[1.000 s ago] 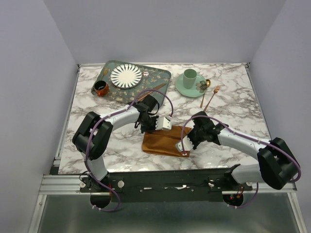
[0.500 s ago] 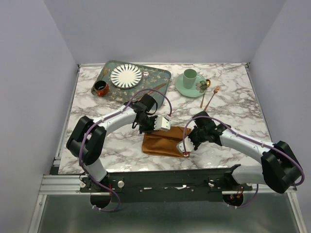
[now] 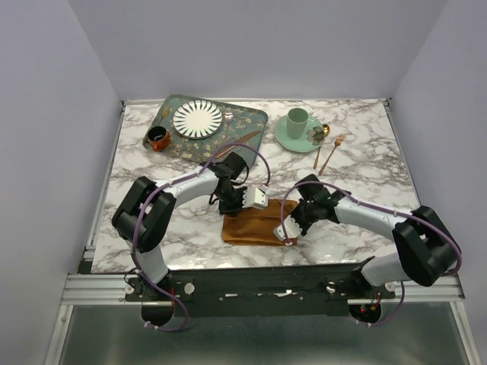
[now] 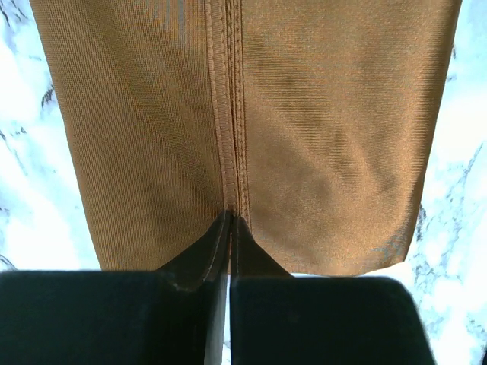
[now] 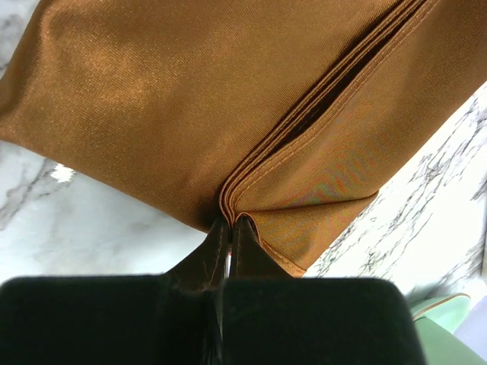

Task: Fold the napkin into a case and place the utensils inside
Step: Smooth out the 2/3-rectangle-folded napkin at the center of the board.

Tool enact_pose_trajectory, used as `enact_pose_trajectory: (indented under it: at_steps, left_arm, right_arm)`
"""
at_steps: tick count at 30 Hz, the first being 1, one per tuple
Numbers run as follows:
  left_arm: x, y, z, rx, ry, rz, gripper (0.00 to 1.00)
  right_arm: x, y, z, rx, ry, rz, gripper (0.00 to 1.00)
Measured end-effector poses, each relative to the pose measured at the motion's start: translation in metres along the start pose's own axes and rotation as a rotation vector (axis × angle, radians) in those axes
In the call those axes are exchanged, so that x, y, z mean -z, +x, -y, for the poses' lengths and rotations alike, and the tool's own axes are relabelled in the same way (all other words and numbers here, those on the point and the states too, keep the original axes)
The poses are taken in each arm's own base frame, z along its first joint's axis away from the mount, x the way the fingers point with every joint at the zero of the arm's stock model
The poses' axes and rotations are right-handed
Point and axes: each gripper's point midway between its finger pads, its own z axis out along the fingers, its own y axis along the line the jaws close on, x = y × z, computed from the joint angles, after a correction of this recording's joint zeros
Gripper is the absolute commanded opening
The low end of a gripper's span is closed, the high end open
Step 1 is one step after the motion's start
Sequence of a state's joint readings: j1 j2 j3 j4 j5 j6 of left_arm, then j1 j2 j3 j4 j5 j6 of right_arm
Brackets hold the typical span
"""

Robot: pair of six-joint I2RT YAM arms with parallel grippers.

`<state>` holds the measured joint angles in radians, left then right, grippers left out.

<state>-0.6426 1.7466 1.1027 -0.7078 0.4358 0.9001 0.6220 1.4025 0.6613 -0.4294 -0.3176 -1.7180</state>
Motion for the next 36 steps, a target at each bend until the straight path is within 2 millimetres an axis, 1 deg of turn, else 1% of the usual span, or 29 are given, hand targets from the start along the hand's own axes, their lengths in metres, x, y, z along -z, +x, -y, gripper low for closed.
enact_pose_trajectory:
  at_steps: [2, 5, 8, 10, 12, 14, 16, 18, 20, 22, 25, 28, 29, 32, 36]
  left_arm:
    - [0.000, 0.000, 0.001, 0.019, 0.005, 0.003, 0.31]
    - [0.004, 0.000, 0.004, 0.090, 0.025, 0.035, 0.33]
    - [0.018, -0.006, 0.004, 0.164, 0.018, 0.100, 0.33]
    - [0.030, -0.015, 0.002, 0.200, -0.005, 0.146, 0.33]
    - [0.043, -0.029, 0.000, 0.219, -0.032, 0.201, 0.33]
    - [0.050, -0.042, -0.006, 0.234, -0.050, 0.242, 0.31]
    - [0.052, -0.052, -0.014, 0.256, -0.069, 0.269, 0.31]
    - [0.049, -0.059, -0.021, 0.281, -0.074, 0.284, 0.29]
    - [0.041, -0.061, -0.026, 0.312, -0.069, 0.286, 0.27]
    - [0.031, -0.060, -0.026, 0.341, -0.052, 0.276, 0.27]
    - [0.015, -0.057, -0.021, 0.377, -0.021, 0.246, 0.27]
    - [0.007, -0.053, -0.017, 0.394, -0.012, 0.222, 0.26]
    - [0.004, -0.051, -0.016, 0.398, -0.010, 0.211, 0.25]
    - [-0.004, -0.046, -0.014, 0.411, -0.008, 0.180, 0.23]
    - [-0.014, -0.035, -0.011, 0.433, 0.000, 0.138, 0.22]
  right_arm:
    - [-0.001, 0.002, 0.002, 0.005, -0.001, -0.005, 0.01]
    - [-0.002, 0.003, 0.005, 0.018, 0.002, -0.013, 0.01]
    - [-0.001, 0.004, 0.005, 0.032, 0.001, -0.017, 0.01]
    - [-0.001, 0.004, 0.006, 0.039, 0.001, -0.017, 0.01]
    - [-0.001, 0.004, 0.006, 0.047, 0.000, -0.018, 0.01]
    - [-0.002, 0.004, 0.006, 0.052, 0.000, -0.018, 0.01]
    - [-0.002, 0.004, 0.006, 0.057, 0.000, -0.018, 0.01]
    - [-0.001, 0.004, 0.006, 0.059, 0.000, -0.018, 0.01]
    - [-0.002, 0.004, 0.006, 0.062, 0.000, -0.018, 0.01]
    - [-0.002, 0.004, 0.006, 0.064, 0.000, -0.019, 0.01]
    - [-0.002, 0.004, 0.006, 0.065, 0.000, -0.020, 0.01]
    - [-0.001, 0.005, 0.006, 0.066, 0.002, -0.021, 0.08]
    - [-0.001, 0.004, 0.006, 0.066, 0.005, -0.022, 0.13]
    - [0.001, 0.004, 0.005, 0.064, 0.008, -0.022, 0.19]
    - [0.006, 0.002, 0.007, 0.048, 0.030, -0.022, 0.21]
